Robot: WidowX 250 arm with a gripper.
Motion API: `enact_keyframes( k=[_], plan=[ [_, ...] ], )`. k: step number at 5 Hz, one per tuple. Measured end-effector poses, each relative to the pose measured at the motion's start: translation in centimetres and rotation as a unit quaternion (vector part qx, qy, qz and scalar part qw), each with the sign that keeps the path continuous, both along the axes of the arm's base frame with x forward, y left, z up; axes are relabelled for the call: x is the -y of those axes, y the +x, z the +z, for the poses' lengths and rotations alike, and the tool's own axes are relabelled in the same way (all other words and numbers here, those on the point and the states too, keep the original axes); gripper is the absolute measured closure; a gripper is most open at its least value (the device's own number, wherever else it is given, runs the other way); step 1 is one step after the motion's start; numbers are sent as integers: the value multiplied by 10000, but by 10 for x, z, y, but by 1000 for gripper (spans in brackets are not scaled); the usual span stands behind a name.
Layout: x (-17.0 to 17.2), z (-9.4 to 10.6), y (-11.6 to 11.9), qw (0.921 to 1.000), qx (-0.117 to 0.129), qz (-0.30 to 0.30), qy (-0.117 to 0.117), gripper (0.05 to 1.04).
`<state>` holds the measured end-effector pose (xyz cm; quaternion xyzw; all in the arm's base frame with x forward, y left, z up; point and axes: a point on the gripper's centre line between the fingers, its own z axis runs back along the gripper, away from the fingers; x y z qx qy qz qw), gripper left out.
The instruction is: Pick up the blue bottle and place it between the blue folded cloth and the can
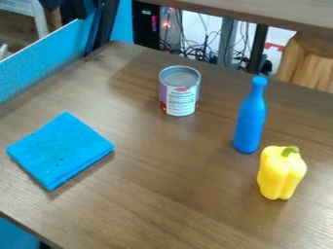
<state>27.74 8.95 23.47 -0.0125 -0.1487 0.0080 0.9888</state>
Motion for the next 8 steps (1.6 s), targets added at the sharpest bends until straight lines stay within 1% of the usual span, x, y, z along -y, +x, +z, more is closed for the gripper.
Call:
enact_keyframes(
  k=[1, 2, 3, 4, 5, 6, 7, 8],
  plan=[
    [0, -8, 1, 9999, -128, -7, -54, 83],
    [31, -25, 17, 9978, -360, -499, -246, 83],
    [55, -43, 40, 9936, -544, -899, -416, 83],
    [85, -48, 61, 9867, -683, -1415, -417, 83],
    [127, -40, 82, 9733, -760, -2140, -346, 83],
    [163, -34, 92, 9556, -938, -2794, -48, 83],
    [180, -39, 93, 9442, -1074, -3110, 158, 83],
    [185, -41, 100, 9436, -873, -3162, 451, 83]
  ],
)
